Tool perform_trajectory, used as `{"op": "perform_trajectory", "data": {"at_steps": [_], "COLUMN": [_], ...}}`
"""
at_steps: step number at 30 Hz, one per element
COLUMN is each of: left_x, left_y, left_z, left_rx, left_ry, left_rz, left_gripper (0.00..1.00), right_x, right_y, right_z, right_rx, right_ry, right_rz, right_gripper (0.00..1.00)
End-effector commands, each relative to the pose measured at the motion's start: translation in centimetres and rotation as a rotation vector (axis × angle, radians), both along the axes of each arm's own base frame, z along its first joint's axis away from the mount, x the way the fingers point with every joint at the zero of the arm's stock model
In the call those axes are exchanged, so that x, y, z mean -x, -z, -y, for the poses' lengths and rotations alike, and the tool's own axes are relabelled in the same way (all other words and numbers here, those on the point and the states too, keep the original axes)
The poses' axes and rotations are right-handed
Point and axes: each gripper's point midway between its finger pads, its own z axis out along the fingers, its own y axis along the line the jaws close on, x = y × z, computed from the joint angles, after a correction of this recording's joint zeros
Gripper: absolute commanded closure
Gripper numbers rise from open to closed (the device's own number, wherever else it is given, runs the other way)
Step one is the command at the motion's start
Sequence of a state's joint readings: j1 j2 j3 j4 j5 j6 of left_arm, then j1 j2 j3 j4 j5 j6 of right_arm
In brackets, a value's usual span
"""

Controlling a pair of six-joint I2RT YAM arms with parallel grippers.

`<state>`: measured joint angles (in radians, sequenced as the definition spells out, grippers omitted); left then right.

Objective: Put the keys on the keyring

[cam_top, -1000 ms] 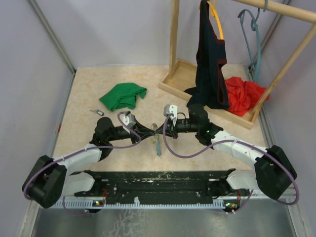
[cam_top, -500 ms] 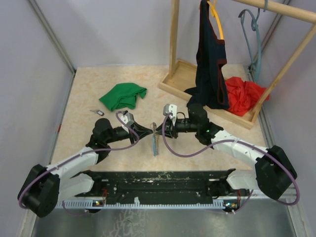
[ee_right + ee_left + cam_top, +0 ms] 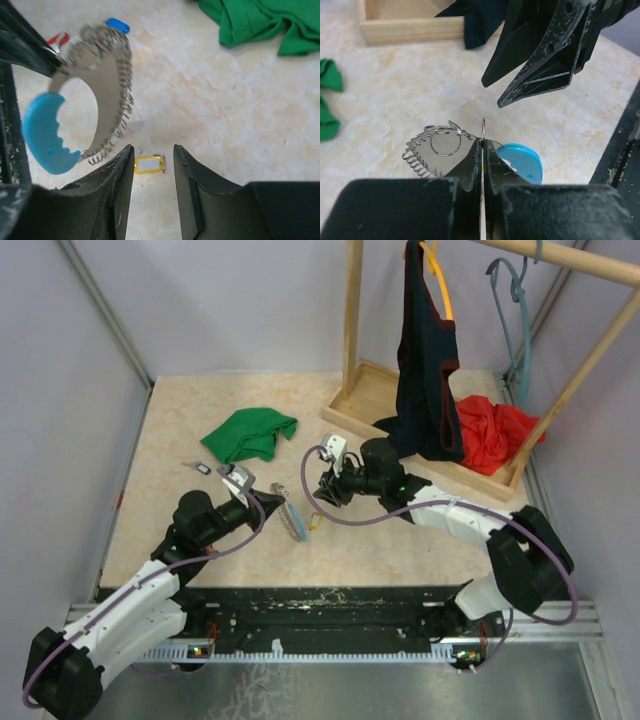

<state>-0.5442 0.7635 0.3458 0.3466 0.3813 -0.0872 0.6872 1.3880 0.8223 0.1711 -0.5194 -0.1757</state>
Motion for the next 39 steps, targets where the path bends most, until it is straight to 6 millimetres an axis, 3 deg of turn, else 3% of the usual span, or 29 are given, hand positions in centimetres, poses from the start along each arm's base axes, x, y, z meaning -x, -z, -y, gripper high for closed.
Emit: {"op": "perform_trajectory", "data": {"at_steps": [1,10,12,19,26,32,35,39], "left_x": [-1.4,-2.1,-2.2,-2.2,-2.3,-2.3,-2.2,-2.2], "left_y": [-0.4,0.9,0.9,1.3,1.6,1.8,1.8,1.8], "left_z": [-2.2,-4.2,-4.4,-4.4,-4.3,-4.1,-4.0,-3.9], "left_rx": [-0.029,-0.068,-0.069,-0.072,-0.073,-0.079,-0.078,-0.075], "left_ry": [-0.164,-0.299,-0.310,-0.313,-0.310,-0.297,-0.294,-0.286], "left_rz": [-0.068,-0.140,-0.140,-0.144,-0.147,-0.152,-0.151,-0.150], "left_gripper": [1.00,1.00,1.00,1.00,1.00,1.00,1.00,1.00], "right_x": [-2.6,-3.4,-3.2,-2.5,-2.3,-2.2,-2.0,-1.7], "right_y": [1.9,6.7,8.7,11.1,12.3,12.7,12.7,11.5], "right_z": [-0.6,-0.9,-1.0,-1.6,-1.5,-1.7,-1.6,-0.8], "right_rx": [0.064,0.158,0.191,0.220,0.235,0.232,0.237,0.257], "right_ry": [0.108,0.124,0.107,0.043,0.033,0.022,0.018,0.041], "right_rz": [-0.058,-0.155,-0.183,-0.236,-0.249,-0.256,-0.262,-0.257], "right_gripper": [0.62,0.63,0.64,0.66,0.73,0.87,1.00,1.00]}}
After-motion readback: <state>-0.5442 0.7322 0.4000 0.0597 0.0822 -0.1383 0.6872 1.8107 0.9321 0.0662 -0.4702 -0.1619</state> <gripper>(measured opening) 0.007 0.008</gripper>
